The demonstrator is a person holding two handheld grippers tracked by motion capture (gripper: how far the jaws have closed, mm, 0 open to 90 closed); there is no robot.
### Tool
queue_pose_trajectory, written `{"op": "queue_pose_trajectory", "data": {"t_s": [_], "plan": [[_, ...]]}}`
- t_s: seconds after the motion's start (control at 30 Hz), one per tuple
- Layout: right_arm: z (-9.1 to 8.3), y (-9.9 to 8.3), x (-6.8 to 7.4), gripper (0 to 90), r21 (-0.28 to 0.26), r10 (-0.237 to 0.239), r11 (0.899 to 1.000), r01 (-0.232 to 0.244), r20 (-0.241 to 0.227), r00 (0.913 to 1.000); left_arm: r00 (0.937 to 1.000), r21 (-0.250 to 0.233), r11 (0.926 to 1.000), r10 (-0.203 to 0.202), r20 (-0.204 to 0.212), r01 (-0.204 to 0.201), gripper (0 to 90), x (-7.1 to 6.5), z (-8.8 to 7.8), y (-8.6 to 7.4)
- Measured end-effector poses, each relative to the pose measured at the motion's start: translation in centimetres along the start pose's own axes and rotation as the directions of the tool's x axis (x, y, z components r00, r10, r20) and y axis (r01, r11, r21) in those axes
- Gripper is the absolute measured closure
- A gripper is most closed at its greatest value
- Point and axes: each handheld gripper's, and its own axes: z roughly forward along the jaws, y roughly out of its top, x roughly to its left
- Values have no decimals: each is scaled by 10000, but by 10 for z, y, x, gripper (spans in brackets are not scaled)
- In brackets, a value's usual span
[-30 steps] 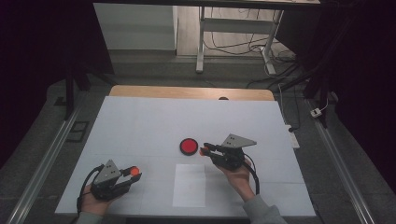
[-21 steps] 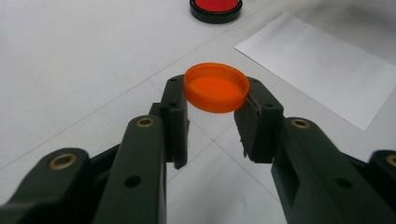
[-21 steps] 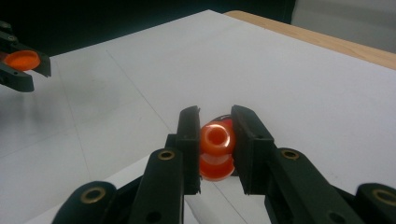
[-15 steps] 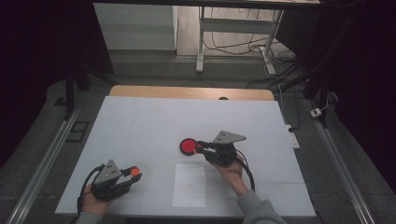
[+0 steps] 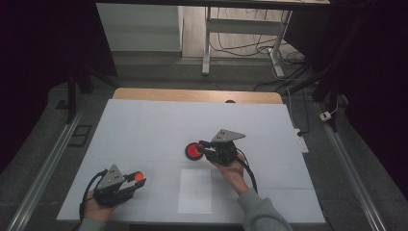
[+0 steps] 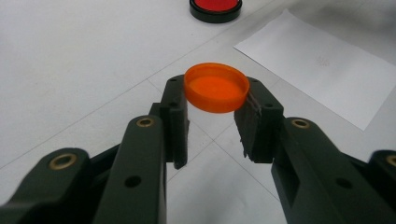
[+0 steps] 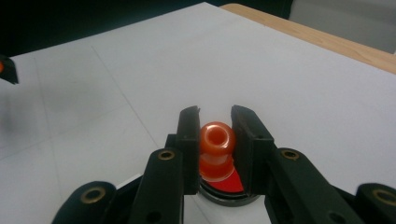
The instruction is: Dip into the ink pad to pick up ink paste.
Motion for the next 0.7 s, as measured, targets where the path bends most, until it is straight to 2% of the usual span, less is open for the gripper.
{"op": "queue_pose_trajectory", "data": {"t_s": [0.33, 0.7], "plan": [[21, 1, -5, 725, 403, 126, 9991, -131, 123, 9998, 10000, -6, 10000, -12, 34, 12, 654, 0, 0, 0], [31, -5, -10, 725, 703, 261, 9971, -281, 295, 9992, 10000, 11, 10000, -37, 47, 37, 654, 0, 1, 0]]}}
